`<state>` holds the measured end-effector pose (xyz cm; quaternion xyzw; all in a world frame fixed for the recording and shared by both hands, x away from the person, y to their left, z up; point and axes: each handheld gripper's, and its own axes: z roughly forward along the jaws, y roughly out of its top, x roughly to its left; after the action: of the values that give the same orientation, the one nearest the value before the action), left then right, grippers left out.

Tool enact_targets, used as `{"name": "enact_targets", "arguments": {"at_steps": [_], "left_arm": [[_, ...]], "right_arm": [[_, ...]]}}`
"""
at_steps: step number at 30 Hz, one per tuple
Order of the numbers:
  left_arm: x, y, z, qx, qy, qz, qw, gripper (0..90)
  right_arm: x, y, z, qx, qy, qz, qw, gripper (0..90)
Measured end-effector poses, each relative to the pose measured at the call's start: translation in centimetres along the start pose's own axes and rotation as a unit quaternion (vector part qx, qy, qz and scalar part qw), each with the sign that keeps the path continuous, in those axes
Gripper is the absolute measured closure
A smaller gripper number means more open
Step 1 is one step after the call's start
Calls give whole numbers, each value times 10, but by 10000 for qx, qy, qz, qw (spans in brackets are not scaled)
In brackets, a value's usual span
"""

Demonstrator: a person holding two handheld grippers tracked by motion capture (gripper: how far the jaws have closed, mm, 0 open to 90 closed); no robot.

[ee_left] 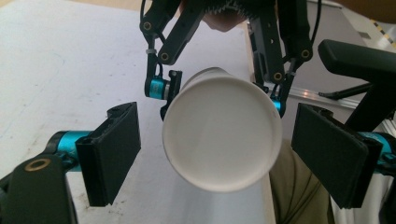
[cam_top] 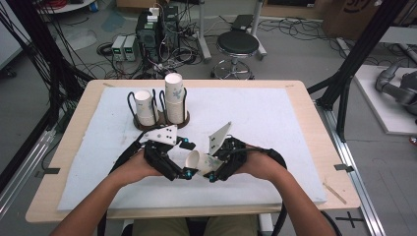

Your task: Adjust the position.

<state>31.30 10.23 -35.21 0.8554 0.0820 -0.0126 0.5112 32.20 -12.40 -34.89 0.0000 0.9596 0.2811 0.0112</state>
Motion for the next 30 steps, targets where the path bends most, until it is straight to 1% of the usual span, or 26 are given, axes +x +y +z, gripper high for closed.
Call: {"name": "enact_targets", "arguments": {"at_steps": [5,6,10,16,18,21,26,27,28,29,30], "left_arm": [[0,1,3,97,-62,39,9999,182],[-1,1,4,110,-67,37,9999,187],[-1,0,7,202,-130,44,9997,217],[1,-1,11,352,-203,15,9992,265],[1,-1,12,378,-256,56,9989,299],[0,-2,13,403,-259,102,9988,343],[0,-3,12,440,-217,158,9987,358],[1,-3,11,430,-205,154,9987,361],[1,-3,11,355,-181,150,9991,364],[1,-3,10,328,-188,154,9992,368],[1,-4,9,261,-198,148,9994,369]], "right_arm": [[-1,7,3,149,116,-104,9998,375],[1,7,3,224,167,4,9996,374],[1,10,4,399,172,-1,9991,375],[1,11,6,524,266,22,9983,375],[1,11,6,527,257,4,9983,375],[2,11,6,521,257,6,9983,375],[2,11,6,565,240,12,9981,374],[1,10,6,556,241,21,9982,365],[1,10,5,533,232,39,9983,351],[1,9,5,487,219,74,9985,316],[0,9,4,410,153,89,9990,275]]}}
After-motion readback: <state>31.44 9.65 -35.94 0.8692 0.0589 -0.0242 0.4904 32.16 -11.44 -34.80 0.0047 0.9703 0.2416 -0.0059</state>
